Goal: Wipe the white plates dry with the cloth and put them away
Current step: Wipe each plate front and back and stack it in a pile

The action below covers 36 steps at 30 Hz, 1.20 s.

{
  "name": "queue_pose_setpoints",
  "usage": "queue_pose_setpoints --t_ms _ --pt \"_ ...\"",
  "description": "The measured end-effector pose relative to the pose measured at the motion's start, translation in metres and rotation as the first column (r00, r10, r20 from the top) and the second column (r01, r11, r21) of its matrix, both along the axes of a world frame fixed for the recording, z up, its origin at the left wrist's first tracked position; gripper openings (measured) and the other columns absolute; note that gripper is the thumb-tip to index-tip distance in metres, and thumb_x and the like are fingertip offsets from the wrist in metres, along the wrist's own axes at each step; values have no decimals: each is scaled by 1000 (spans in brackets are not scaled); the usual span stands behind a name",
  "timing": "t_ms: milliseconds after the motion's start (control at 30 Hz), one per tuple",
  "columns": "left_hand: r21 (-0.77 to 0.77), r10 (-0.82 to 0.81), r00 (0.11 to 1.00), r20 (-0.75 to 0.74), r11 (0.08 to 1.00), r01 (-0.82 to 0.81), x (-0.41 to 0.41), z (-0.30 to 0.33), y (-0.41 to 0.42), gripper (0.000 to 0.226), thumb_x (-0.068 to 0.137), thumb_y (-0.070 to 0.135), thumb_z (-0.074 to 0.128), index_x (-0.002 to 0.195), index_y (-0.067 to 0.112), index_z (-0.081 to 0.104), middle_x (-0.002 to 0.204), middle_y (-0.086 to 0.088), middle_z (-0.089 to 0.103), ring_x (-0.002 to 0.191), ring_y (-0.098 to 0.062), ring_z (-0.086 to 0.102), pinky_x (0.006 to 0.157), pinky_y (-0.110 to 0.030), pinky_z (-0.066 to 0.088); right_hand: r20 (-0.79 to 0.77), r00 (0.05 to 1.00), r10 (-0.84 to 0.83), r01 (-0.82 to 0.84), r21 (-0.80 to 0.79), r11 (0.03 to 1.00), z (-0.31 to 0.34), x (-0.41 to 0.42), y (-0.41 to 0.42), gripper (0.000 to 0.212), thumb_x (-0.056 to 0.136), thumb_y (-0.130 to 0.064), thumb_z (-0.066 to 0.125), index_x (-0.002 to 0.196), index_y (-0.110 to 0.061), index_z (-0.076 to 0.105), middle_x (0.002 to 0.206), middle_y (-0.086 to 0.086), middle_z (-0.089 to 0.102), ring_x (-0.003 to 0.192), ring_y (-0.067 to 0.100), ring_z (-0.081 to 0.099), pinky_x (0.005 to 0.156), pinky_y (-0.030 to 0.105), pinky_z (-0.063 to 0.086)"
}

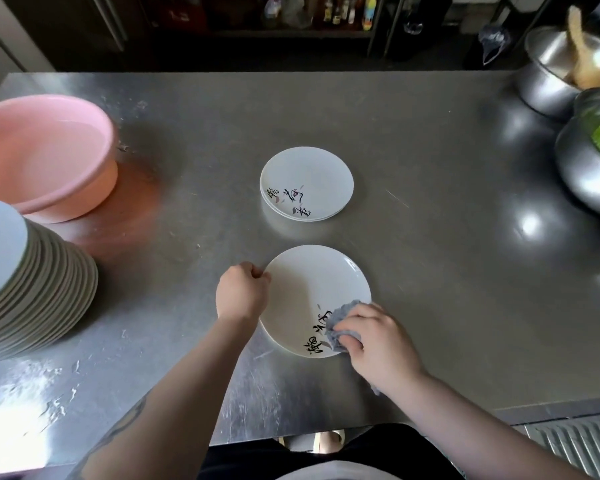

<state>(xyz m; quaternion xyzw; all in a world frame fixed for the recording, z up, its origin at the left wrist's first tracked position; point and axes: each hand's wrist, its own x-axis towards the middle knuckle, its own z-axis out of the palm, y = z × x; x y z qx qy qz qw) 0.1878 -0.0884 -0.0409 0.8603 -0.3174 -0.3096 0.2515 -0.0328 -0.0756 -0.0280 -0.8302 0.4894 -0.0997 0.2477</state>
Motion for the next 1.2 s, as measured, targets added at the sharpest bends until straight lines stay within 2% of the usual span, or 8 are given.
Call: queue_pose_setpoints --t_ms 100,200,400,567,833,1000,1100,1200 --pt "-63 -102 993 -66 993 98 7 2 15 6 89 17 64 88 12 62 85 -7 68 78 -28 61 70 -33 48 157 967 -203 185 122 975 2 -5 -11 17 79 -6 71 90 -18 77 95 -8 67 87 10 61 79 19 43" --pt "-292 -196 970 146 928 232 4 8 47 18 83 17 73 100 18 65 97 5 62 87 -15 57 78 -28 45 435 771 -466 405 231 885 10 -15 -20 31 76 4 72 80 -26 72 86 -9 66 76 -6 62 74 10 45" --pt "-286 -665 691 284 629 723 -39 -8 83 36 70 35 84 104 22 76 121 7 68 120 -17 58 104 -39 44 528 647 -550 447 321 835 14 -15 -20 40 76 1 75 78 -39 67 85 -9 68 72 -8 62 71 6 45" --pt "-348 -624 683 381 587 731 -42 -14 78 37 60 29 92 94 24 78 110 7 73 106 -19 67 84 -40 56 558 644 -524 432 300 850 10 -11 -9 39 75 0 76 80 -38 69 83 -12 68 73 -4 64 70 7 46" --pt "-476 -438 689 577 505 720 -35 4 76 18 87 32 69 97 21 78 107 11 74 103 -8 68 85 -25 52 621 591 -515 471 252 845 29 -20 -14 32 77 -3 76 84 -33 70 88 -10 69 76 -1 65 73 10 47" --pt "-621 -88 996 -16 782 59 -26 64 53 23 87 47 60 83 27 68 67 7 65 60 0 54 56 -15 41 749 471 -466 450 251 857 70 -17 -26 31 80 -4 74 85 -34 72 87 -12 73 77 -1 66 72 10 48" --pt "-531 6 830 -557 766 -362 -18 91 45 23 86 34 67 73 15 68 65 3 65 59 -8 54 52 -18 43 791 492 -364 380 181 907 98 -5 -29 35 80 -1 73 81 -36 71 86 -12 72 76 -1 66 71 9 47" --pt "-422 -41 609 -792 757 -498 -21 107 45 26 80 34 64 77 9 68 76 -5 69 66 -14 61 63 -28 44 786 585 -198 315 5 949 122 6 -32 32 79 -2 74 85 -33 71 93 -12 66 86 4 66 76 9 45"
